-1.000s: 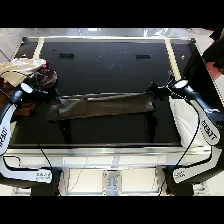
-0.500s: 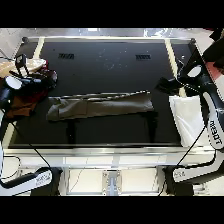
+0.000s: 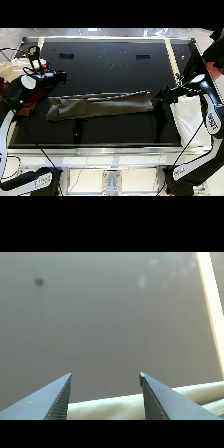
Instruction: Fold the shirts.
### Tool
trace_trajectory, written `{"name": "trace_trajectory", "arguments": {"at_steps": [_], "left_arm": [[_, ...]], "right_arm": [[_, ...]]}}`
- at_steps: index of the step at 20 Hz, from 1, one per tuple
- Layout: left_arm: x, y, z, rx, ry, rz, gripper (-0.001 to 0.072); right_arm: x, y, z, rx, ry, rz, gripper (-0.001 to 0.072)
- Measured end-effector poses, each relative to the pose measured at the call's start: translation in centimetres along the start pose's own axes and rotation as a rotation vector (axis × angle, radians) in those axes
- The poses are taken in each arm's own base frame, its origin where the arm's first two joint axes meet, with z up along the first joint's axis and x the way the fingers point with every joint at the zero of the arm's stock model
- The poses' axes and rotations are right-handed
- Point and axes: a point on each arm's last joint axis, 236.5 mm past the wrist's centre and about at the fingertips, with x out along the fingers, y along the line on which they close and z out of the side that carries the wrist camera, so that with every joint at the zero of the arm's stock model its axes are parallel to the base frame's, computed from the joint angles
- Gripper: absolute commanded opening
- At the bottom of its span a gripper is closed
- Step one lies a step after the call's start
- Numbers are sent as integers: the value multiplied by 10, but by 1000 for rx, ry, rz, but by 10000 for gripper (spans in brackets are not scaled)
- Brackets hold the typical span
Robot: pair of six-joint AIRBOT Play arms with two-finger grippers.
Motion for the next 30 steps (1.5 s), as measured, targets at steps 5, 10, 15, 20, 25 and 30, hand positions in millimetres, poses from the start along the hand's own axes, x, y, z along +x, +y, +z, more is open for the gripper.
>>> {"name": "trace_trajectory", "arguments": {"at_steps": [5,10,15,20,25,30], "left_arm": [[15,-29,-12,43,23,-45,508],[19,-43,-17,63,33,-67,507],[24,-53,-33,74,86,-87,80],[41,-82,-111,120,347,-160,13],[56,-147,-207,195,593,-278,14],[65,-207,-226,208,574,-365,14]], "right_arm": [[35,7,-6,-2,61,65,458],[60,29,-10,-45,76,82,266],[66,59,-18,-94,96,139,9],[13,125,-26,-221,86,268,9],[-63,194,-43,-359,22,320,7],[-106,260,-71,-510,-18,328,7]]}}
